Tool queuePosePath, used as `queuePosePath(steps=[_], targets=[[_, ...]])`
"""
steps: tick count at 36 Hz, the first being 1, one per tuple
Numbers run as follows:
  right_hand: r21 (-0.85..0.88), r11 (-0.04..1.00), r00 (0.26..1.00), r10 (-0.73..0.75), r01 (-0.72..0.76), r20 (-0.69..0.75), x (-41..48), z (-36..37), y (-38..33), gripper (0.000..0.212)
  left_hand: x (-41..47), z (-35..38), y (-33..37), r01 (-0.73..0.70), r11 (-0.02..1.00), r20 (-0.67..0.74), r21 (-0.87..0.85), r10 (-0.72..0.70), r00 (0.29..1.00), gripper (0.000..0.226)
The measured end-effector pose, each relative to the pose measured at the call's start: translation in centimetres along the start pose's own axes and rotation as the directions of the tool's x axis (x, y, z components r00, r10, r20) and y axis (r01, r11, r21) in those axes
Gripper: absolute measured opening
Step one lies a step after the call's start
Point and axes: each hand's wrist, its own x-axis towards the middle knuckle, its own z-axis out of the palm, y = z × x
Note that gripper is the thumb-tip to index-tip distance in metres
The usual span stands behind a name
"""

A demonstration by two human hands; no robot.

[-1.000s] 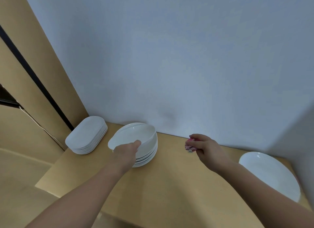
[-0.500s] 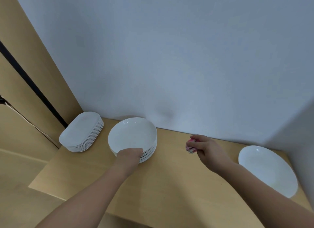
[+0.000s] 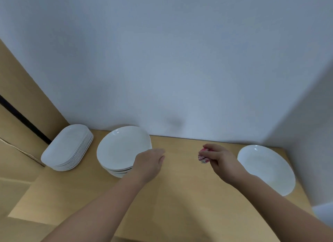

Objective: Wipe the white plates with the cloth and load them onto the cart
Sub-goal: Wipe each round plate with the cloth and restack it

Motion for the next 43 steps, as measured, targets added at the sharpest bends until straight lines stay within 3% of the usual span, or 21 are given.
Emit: queuePosePath(steps=[4, 9, 15, 19, 24, 27, 31, 34, 39, 43], targets=[[0.002, 0.999, 0.997, 0.054, -0.054, -0.06, -2.5, -1.6, 2.9, 0.042, 2.2, 2.0, 4.4, -0.062, 0.993, 0.063, -0.097, 0.068, 0.996, 0.031], [0.013, 0.992, 0.986, 0.129, -0.128, -0.102, -5.8, -4.1, 7.3, 0.035, 4.4, 5.1, 10.4, -0.185, 0.979, 0.083, -0.086, 0.192, 0.978, 0.025], [-0.003, 0.964, 0.961, 0.264, -0.265, -0.08, -8.8, -6.0, 13.3, 0.031, 6.3, 9.2, 17.1, -0.176, 0.978, 0.207, -0.115, 0.197, 0.958, 0.016], [-0.075, 0.958, 0.961, 0.276, -0.278, -0.031, -9.6, -6.4, 16.8, 0.029, 7.5, 12.0, 20.2, -0.098, 0.987, 0.302, -0.126, 0.132, 0.944, 0.018], [-0.218, 0.942, 0.958, 0.277, -0.256, 0.07, -8.9, -5.3, 20.9, 0.032, 9.4, 15.0, 23.3, 0.136, 0.978, 0.411, -0.161, -0.059, 0.91, 0.013], [-0.325, 0.916, 0.933, 0.307, -0.235, 0.189, -8.3, -4.1, 22.2, 0.038, 10.4, 16.2, 24.5, 0.343, 0.9, 0.459, -0.27, -0.193, 0.867, 0.027], [-0.378, 0.898, 0.889, 0.348, -0.225, 0.296, -8.5, -2.8, 22.8, 0.037, 11.0, 16.6, 25.9, 0.518, 0.72, 0.569, -0.461, -0.208, 0.795, 0.016], [-0.332, 0.906, 0.86, 0.374, -0.261, 0.346, -9.6, -2.5, 22.8, 0.049, 11.3, 16.6, 26.3, 0.587, 0.612, 0.604, -0.53, -0.213, 0.768, 0.027], [-0.319, 0.9, 0.791, 0.42, -0.299, 0.444, -10.8, -2.4, 23.5, 0.072, 10.3, 16.3, 26.2, 0.593, 0.588, 0.609, -0.55, -0.204, 0.767, 0.03], [-0.328, 0.871, 0.778, 0.479, -0.365, 0.406, -9.1, -1.8, 23.4, 0.067, 8.7, 16.0, 25.8, 0.577, 0.587, 0.629, -0.568, -0.142, 0.764, 0.028]])
